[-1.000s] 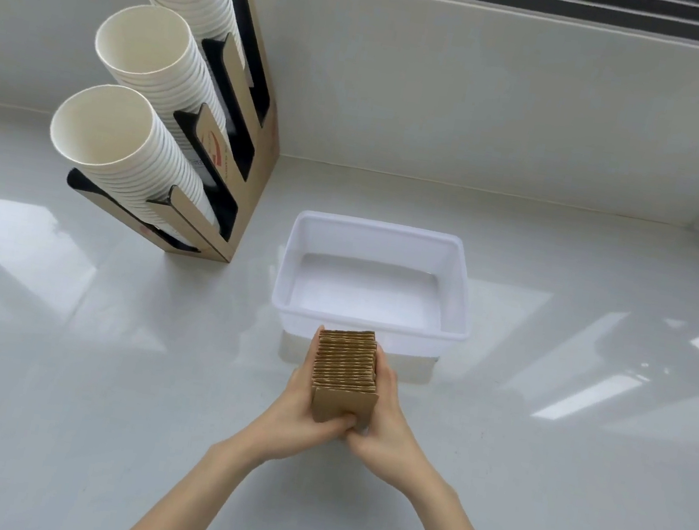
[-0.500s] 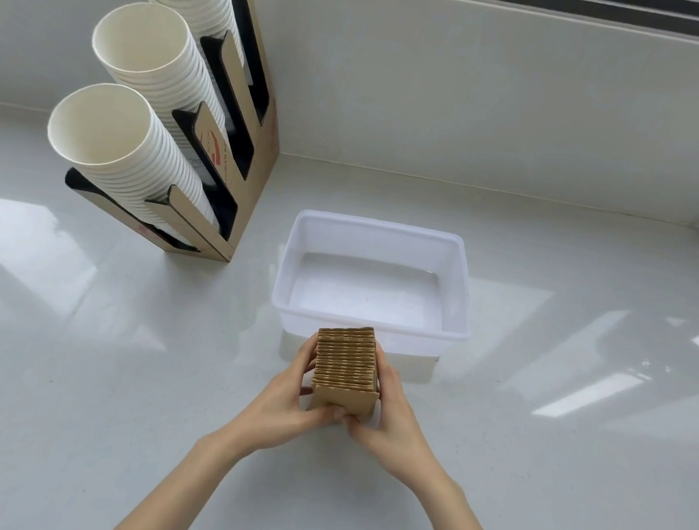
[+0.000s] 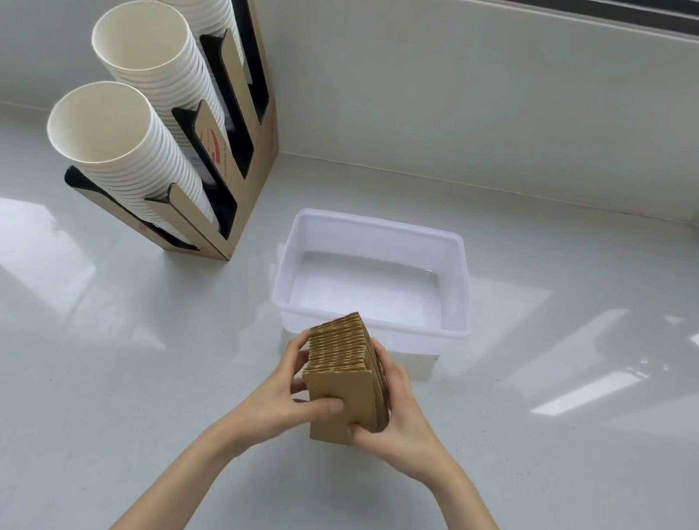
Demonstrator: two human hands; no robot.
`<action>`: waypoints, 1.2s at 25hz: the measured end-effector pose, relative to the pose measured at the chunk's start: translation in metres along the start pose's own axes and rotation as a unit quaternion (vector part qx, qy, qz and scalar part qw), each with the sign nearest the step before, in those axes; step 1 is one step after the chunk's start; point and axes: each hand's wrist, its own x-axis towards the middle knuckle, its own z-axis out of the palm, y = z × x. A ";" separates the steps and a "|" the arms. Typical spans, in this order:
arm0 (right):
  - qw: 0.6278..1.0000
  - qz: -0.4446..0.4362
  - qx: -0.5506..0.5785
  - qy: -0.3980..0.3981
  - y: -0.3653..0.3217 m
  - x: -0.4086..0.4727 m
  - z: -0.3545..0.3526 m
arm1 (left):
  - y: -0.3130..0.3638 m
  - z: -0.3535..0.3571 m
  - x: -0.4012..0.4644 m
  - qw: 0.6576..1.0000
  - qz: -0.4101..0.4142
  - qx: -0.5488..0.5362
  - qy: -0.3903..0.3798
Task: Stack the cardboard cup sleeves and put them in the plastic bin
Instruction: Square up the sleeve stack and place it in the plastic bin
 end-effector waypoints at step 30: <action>0.994 0.047 -0.097 -0.019 0.018 -0.003 -0.008 | -0.034 -0.037 -0.005 0.963 -0.037 0.267 0.009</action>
